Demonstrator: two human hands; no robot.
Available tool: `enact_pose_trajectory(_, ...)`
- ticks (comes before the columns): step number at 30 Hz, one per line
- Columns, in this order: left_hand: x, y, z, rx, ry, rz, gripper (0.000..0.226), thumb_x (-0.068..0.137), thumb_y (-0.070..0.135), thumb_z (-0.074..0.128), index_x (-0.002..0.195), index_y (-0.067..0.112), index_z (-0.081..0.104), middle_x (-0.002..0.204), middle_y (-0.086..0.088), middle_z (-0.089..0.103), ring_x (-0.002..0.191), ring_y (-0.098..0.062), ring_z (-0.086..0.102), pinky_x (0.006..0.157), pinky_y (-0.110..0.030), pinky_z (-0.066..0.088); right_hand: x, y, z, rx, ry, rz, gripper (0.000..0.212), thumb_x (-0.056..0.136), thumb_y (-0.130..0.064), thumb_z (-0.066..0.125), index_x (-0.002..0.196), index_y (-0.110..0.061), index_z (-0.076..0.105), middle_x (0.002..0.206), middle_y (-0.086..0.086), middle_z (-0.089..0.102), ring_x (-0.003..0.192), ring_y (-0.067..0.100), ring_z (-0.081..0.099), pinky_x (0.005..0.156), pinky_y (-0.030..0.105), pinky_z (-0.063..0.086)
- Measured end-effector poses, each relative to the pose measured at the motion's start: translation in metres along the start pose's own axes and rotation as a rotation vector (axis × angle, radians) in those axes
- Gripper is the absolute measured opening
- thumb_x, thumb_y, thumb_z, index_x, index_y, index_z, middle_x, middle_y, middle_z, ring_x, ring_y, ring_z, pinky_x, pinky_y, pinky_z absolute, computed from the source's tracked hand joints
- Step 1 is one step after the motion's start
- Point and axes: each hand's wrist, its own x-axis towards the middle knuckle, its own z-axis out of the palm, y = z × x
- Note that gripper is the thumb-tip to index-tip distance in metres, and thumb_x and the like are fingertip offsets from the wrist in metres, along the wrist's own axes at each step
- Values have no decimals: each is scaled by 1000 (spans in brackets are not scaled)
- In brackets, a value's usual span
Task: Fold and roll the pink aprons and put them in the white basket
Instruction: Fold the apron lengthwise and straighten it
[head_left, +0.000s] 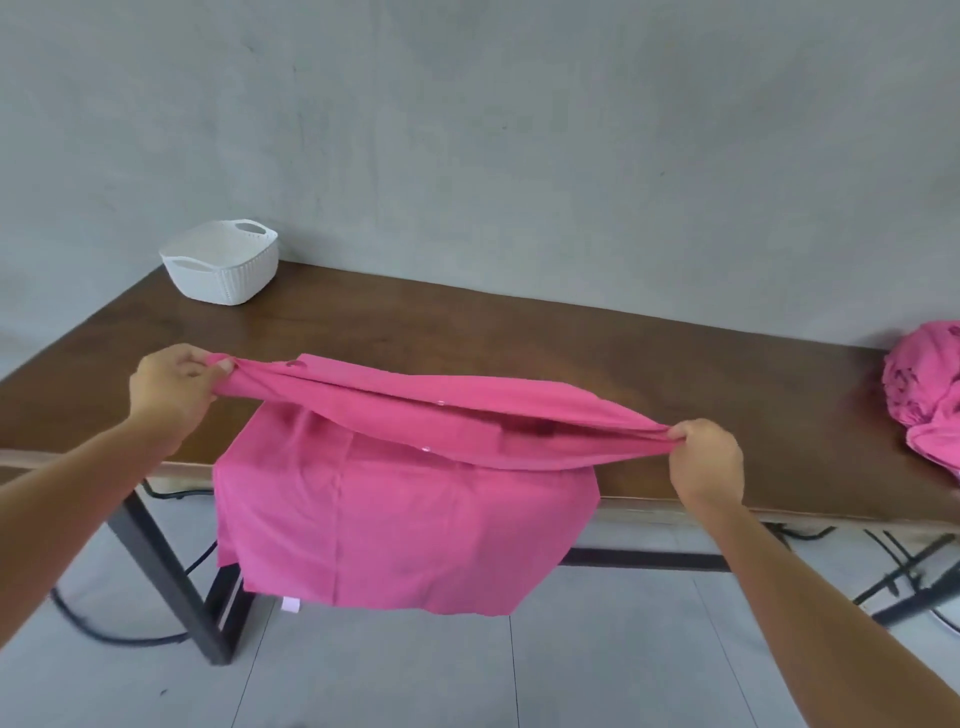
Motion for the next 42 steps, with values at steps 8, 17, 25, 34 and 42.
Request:
enact_pose_trajectory(8, -51, -5, -34, 67, 69, -23, 15, 90, 29, 76, 92, 15, 70, 91, -12, 74, 92, -33, 70, 96, -49, 55, -43, 50, -22, -11, 35, -291, 38, 77, 22, 58, 93, -6, 79, 99, 8, 74, 89, 29, 62, 80, 41, 55)
enact_pose_trajectory(17, -78, -9, -63, 102, 146, -104, 13, 91, 26, 76, 93, 14, 70, 101, -15, 73, 94, -36, 69, 90, -48, 57, -70, 68, -49, -449, 53, -653, 29, 55, 14, 76, 80, -2, 74, 87, 11, 67, 76, 31, 54, 63, 42, 48)
enact_pose_trajectory(25, -100, -29, -85, 122, 94, -84, 16, 91, 25, 77, 96, 12, 71, 93, -11, 71, 94, -34, 66, 91, -45, 55, -121, 72, -44, -589, 59, -576, 25, 89, -22, 67, 70, -6, 68, 72, 9, 57, 71, 33, 53, 60, 42, 40)
enact_pose_trajectory(34, -118, -84, -149, 2, -55, -120, 15, 95, 17, 71, 88, 6, 65, 78, -11, 62, 65, -24, 56, 67, -33, 53, -189, 32, -26, -367, -244, -171, 35, 104, -32, 47, 73, -16, 54, 72, 1, 53, 72, 24, 54, 66, 35, 46)
enact_pose_trajectory(42, -147, -104, -185, -125, -182, -111, 8, 100, 7, 62, 96, 0, 61, 75, -10, 55, 64, -19, 48, 47, -10, 48, -240, 11, -43, -216, -251, -6, 44, 99, -23, 55, 61, -3, 59, 61, 14, 58, 61, 30, 52, 60, 36, 39)
